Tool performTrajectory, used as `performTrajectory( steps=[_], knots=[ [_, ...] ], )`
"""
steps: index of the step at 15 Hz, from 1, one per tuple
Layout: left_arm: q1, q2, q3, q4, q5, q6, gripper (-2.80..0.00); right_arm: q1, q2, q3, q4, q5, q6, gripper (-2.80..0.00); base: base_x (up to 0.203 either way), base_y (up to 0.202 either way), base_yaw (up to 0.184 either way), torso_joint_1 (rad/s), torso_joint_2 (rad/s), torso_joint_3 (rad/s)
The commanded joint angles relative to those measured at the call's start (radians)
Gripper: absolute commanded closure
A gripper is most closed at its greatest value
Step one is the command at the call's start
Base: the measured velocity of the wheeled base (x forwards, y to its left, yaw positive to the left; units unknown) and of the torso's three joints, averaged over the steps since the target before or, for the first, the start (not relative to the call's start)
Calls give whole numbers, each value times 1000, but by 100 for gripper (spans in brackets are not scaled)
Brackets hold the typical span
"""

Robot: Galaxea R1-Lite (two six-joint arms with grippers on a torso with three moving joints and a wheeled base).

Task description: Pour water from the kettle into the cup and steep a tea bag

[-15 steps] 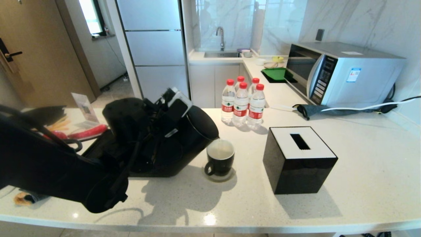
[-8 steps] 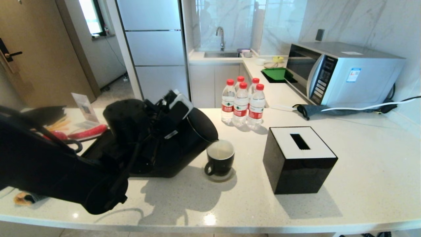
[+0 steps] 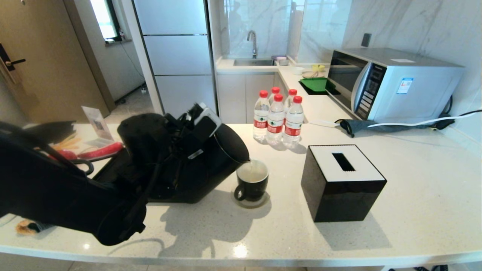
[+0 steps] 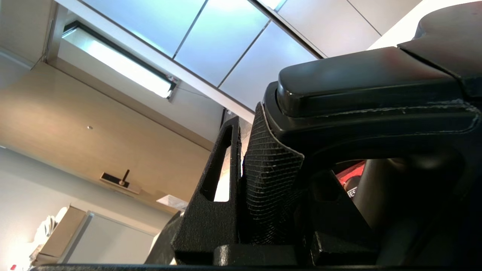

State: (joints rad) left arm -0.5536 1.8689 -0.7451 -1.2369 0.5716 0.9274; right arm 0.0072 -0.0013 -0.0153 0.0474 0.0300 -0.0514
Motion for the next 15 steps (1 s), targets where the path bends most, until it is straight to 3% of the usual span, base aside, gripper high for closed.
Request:
performTrajectory(
  steps=[1, 15],
  knots=[
    [0, -1, 1, -9, 4, 5, 0, 0, 1, 0, 0, 1, -1, 0, 0, 0, 0, 0, 0, 0],
    [0, -1, 1, -12, 4, 5, 0, 0, 1, 0, 0, 1, -1, 0, 0, 0, 0, 0, 0, 0]
  ],
)
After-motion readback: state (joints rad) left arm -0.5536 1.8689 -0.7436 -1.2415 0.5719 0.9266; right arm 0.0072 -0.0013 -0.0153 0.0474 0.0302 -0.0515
